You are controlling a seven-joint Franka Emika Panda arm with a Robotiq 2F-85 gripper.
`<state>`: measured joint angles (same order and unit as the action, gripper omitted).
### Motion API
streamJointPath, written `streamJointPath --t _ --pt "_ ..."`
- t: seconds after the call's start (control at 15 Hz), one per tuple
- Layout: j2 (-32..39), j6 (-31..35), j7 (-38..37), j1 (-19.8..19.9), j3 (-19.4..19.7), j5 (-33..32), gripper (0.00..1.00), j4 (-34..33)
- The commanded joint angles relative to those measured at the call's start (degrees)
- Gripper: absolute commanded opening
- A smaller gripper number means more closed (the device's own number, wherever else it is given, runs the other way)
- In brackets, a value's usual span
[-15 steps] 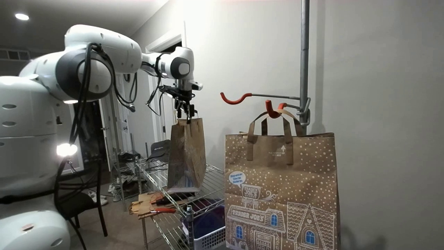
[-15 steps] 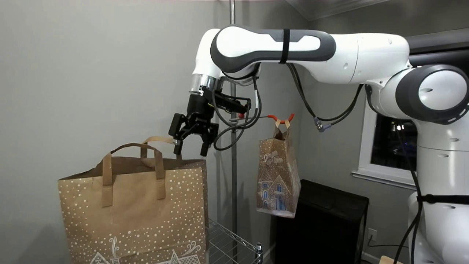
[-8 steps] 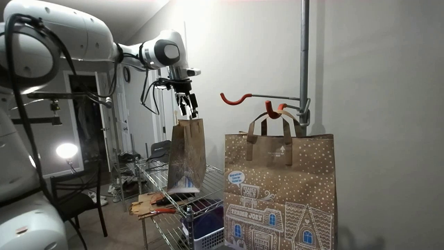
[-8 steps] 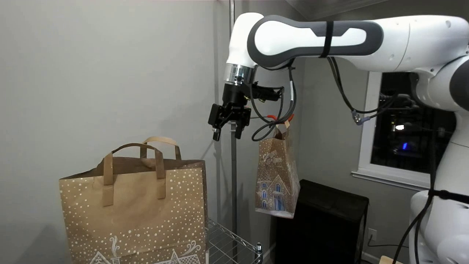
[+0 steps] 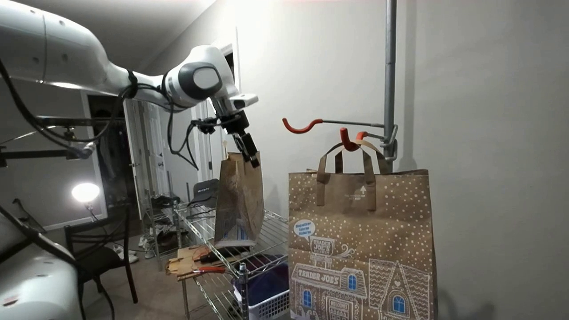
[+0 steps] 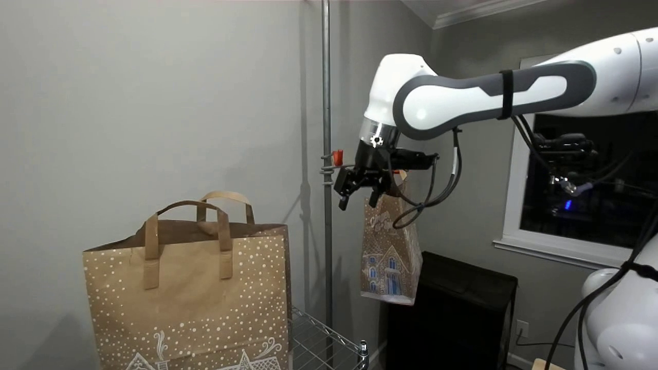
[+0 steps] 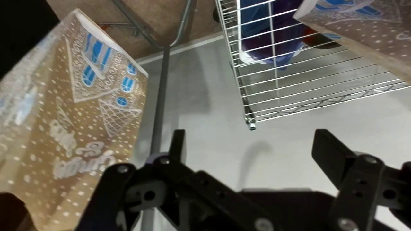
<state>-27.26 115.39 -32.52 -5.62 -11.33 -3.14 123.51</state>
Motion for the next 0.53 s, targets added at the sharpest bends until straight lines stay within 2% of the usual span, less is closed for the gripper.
streamJointPath --t 0.0,0.27,0.47 --pt "-12.56 4.05 -4.45 5.19 0.78 -1.39 1.0 14.38" --pt "-20.06 5.79 -6.12 12.06 1.82 -3.39 1.0 22.28" --pt "-22.31 10.87 -6.18 17.49 3.73 -4.15 1.0 25.09"
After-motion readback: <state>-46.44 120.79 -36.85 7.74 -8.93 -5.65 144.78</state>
